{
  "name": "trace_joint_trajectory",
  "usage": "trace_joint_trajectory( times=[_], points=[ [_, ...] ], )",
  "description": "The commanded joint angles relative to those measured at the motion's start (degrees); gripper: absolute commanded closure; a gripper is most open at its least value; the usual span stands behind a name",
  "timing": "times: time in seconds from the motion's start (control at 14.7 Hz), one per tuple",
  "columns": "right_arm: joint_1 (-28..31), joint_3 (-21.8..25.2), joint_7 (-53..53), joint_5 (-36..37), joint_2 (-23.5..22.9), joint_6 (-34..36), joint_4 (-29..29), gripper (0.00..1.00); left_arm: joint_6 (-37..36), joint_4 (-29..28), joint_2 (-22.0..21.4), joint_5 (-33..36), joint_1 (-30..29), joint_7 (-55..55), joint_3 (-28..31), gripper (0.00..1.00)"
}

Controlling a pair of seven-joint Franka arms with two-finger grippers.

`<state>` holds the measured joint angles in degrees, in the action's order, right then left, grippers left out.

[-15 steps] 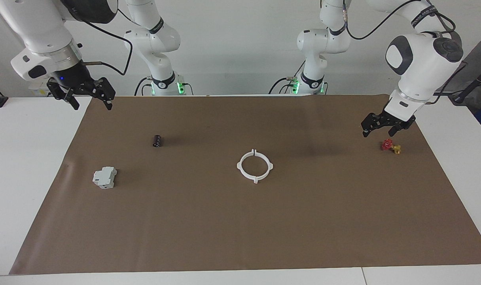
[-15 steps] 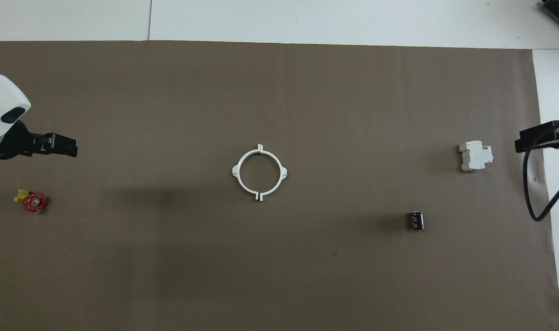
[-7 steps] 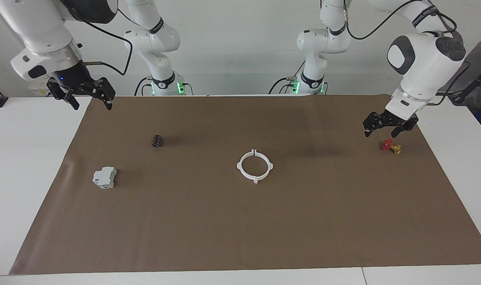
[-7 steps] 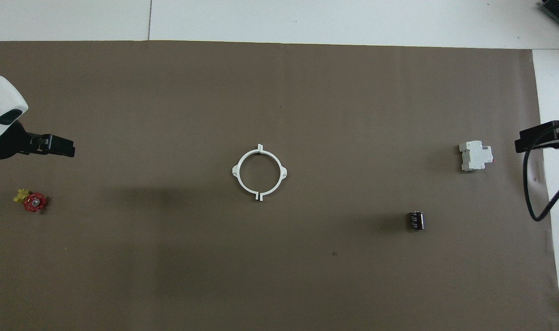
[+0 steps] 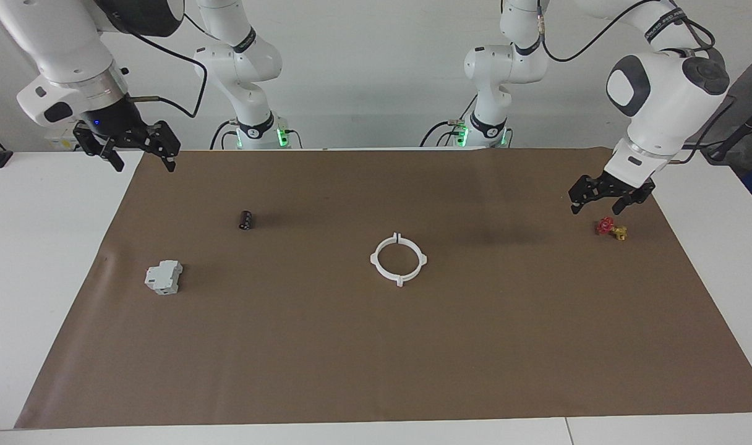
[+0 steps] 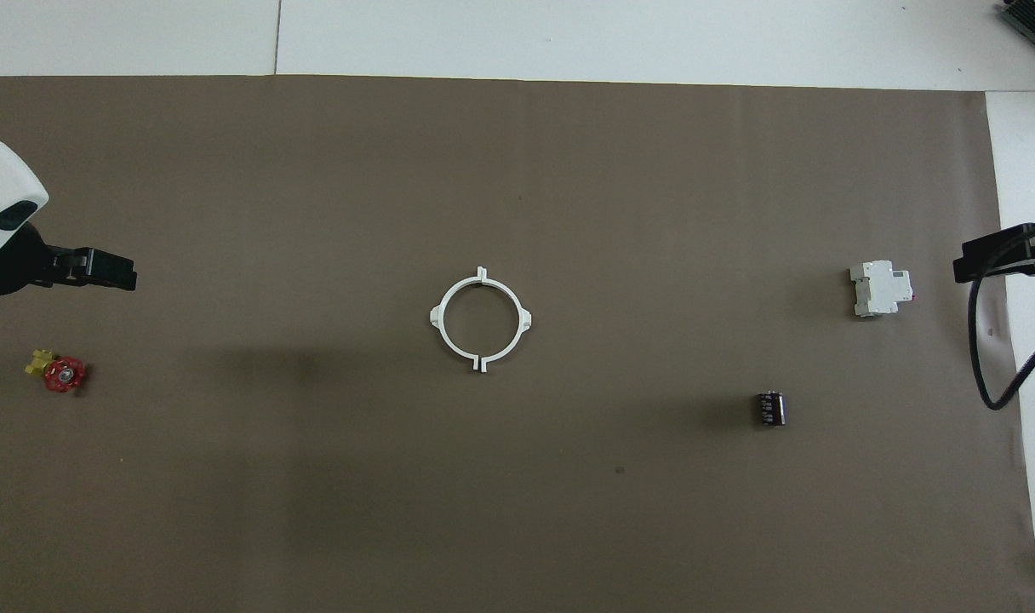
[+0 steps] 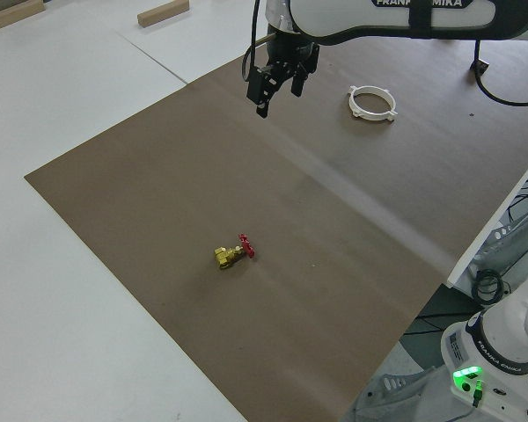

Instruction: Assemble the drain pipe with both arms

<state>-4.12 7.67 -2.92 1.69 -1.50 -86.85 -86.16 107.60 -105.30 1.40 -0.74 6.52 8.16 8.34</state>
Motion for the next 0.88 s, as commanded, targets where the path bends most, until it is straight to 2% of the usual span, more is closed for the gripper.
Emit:
trace_joint_trajectory(
  times=[0.0, 0.41, 0.81],
  points=[
    [0.25, -0.11, -1.47, -0.02, 0.79, -0.51, -0.76, 0.0, 0.94, -1.66, -1.66, -0.57, -0.1, -0.51, -0.08, 0.0],
    [0.34, -0.11, -1.47, -0.02, 0.79, -0.51, -0.76, 0.0, 0.95, -1.31, -1.66, -0.57, 0.07, -0.42, -0.08, 0.0],
    [0.25, -0.11, -1.47, -0.02, 0.79, -0.51, -0.76, 0.0, -3.88, 1.59, -3.07, -0.57, 0.51, -0.42, -0.08, 0.0]
  ],
)
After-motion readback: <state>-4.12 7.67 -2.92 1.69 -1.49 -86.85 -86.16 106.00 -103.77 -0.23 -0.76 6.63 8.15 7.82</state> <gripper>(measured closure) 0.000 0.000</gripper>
